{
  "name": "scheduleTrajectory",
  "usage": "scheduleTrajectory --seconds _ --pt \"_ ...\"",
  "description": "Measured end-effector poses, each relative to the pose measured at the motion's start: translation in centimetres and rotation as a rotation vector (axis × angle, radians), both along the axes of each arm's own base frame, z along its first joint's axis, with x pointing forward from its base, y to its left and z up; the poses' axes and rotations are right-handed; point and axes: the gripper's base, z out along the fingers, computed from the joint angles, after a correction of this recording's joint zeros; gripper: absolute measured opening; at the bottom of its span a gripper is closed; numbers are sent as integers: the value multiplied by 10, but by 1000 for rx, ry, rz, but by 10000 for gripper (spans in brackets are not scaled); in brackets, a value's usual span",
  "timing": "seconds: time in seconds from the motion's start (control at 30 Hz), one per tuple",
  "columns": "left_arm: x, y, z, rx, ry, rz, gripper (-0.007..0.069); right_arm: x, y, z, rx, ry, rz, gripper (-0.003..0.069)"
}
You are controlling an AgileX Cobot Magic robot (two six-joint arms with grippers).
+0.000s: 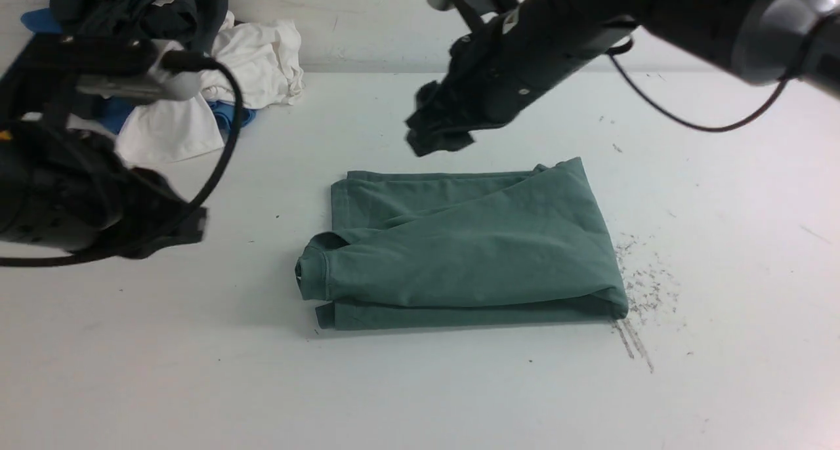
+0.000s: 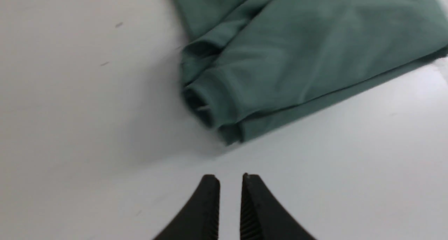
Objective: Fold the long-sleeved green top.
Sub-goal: Use the right arm to drag the right edge of the fabric to the left and folds it over the left edge
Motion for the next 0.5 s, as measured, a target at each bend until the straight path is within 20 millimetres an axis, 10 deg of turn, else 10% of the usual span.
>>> scheduleTrajectory --seconds 0.23,0.5 --pt "65 -72 -62 -39 116 -231 44 12 -70 -74 -80 230 -188 15" --pt "119 -101 -149 109 254 -329 26 -5 -82 -137 13 304 -264 -13"
